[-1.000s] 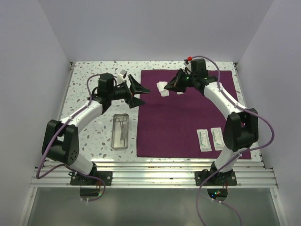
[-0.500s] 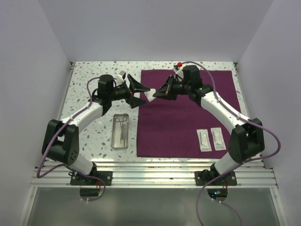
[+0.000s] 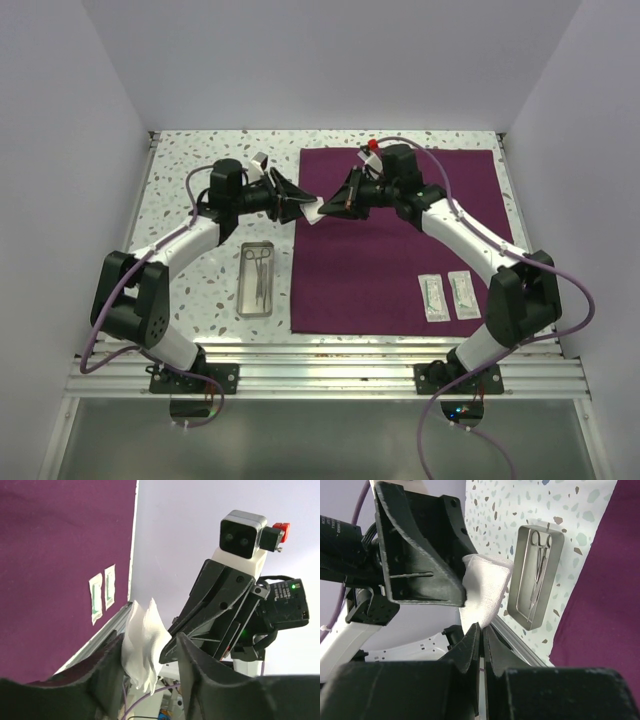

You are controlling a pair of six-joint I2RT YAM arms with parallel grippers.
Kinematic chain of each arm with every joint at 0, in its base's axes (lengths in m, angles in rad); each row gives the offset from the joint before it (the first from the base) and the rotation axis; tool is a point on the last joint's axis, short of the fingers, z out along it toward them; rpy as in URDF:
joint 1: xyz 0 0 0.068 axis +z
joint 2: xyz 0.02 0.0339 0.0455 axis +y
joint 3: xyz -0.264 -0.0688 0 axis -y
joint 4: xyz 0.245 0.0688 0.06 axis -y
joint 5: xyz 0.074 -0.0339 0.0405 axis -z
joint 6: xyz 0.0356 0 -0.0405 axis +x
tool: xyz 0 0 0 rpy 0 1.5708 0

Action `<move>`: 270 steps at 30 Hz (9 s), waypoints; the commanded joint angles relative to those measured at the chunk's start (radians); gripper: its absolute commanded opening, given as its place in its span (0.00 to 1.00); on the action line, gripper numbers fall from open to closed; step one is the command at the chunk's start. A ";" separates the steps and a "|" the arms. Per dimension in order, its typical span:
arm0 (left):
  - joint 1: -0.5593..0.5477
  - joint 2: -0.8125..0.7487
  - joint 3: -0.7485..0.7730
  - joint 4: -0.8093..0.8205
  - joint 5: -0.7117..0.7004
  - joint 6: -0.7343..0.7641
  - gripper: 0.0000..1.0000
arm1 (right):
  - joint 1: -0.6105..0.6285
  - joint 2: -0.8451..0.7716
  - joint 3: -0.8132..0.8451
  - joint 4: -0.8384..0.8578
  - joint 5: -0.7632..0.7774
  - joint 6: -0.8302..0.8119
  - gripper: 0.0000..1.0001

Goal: Prepare the surgical pack

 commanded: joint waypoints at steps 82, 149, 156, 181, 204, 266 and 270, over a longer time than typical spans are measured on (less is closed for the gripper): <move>0.176 0.028 0.250 -1.009 -0.493 1.023 0.70 | -0.214 0.457 0.495 -0.389 0.298 -0.386 0.57; 0.025 0.040 0.198 -0.901 -0.300 0.951 0.64 | -0.358 0.833 0.716 -0.352 0.376 -0.668 0.21; 0.025 0.027 0.182 -0.903 -0.301 0.951 0.64 | -0.358 0.822 0.743 -0.364 0.389 -0.656 0.06; 0.025 0.022 0.165 -0.871 -0.278 0.920 0.64 | -0.244 0.670 0.686 -0.320 0.248 -0.431 0.00; 0.025 0.008 0.153 -0.878 -0.280 0.924 0.64 | -0.214 0.731 0.654 -0.241 0.340 -0.415 0.00; 0.025 0.046 0.171 -0.886 -0.258 0.954 0.66 | -0.211 0.690 0.561 -0.244 0.335 -0.476 0.42; 0.025 0.048 0.170 -0.885 -0.258 0.954 0.66 | -0.204 0.698 0.558 -0.244 0.330 -0.478 0.40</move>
